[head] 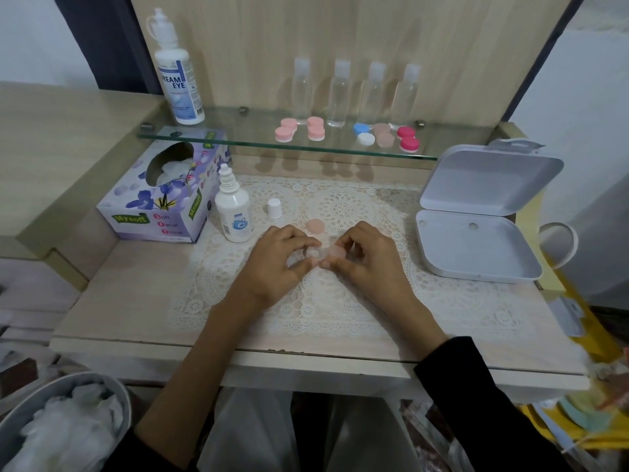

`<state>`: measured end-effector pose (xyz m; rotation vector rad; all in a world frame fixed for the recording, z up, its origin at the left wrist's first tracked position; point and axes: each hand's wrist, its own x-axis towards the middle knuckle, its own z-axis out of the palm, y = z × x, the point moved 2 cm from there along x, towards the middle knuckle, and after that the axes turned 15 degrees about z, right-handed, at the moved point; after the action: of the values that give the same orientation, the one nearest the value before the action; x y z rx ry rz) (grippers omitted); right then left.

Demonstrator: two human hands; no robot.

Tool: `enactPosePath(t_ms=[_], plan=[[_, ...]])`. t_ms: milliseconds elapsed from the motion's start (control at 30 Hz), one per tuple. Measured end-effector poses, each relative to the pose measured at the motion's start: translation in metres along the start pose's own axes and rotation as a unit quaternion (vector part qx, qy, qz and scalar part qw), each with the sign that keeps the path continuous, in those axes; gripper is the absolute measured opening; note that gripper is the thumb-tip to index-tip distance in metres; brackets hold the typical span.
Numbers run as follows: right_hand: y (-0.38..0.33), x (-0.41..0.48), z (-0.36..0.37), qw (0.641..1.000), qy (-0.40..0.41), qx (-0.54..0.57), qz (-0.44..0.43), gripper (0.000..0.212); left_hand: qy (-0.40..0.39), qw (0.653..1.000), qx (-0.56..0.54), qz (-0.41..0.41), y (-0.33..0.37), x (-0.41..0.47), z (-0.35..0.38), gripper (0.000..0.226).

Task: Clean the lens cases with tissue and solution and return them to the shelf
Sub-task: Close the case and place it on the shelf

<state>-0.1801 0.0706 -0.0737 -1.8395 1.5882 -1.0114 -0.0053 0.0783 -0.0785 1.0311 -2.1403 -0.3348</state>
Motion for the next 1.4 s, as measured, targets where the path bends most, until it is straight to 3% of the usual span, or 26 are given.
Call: enactPosePath(t_ms=[667,967,1133,1267,1400], plan=[[-0.005,0.0024,0.0006,1.0,0.021,-0.017,-0.012,0.028,-0.007,1.0,-0.006,0.002,-0.0009,-0.0003,0.0003,0.057],[-0.0052,-0.0029,0.0029,1.0,0.002,-0.015,-0.001,0.023,0.0,1.0,-0.004,0.001,-0.0035,-0.0009,0.0005,0.053],[-0.0057,-0.0049,0.0065,0.999,-0.033,-0.024,0.0,0.033,0.003,1.0,-0.008,-0.001,-0.0033,-0.0007,-0.0002,0.052],[-0.0071,-0.0048,0.0016,0.998,0.019,-0.052,0.022,0.047,0.003,1.0,-0.001,0.003,-0.0029,-0.0002,-0.0001,0.053],[-0.0047,-0.005,0.0018,0.996,0.055,-0.053,0.05,0.043,0.005,1.0,-0.005,0.002,-0.003,-0.0007,0.0002,0.053]])
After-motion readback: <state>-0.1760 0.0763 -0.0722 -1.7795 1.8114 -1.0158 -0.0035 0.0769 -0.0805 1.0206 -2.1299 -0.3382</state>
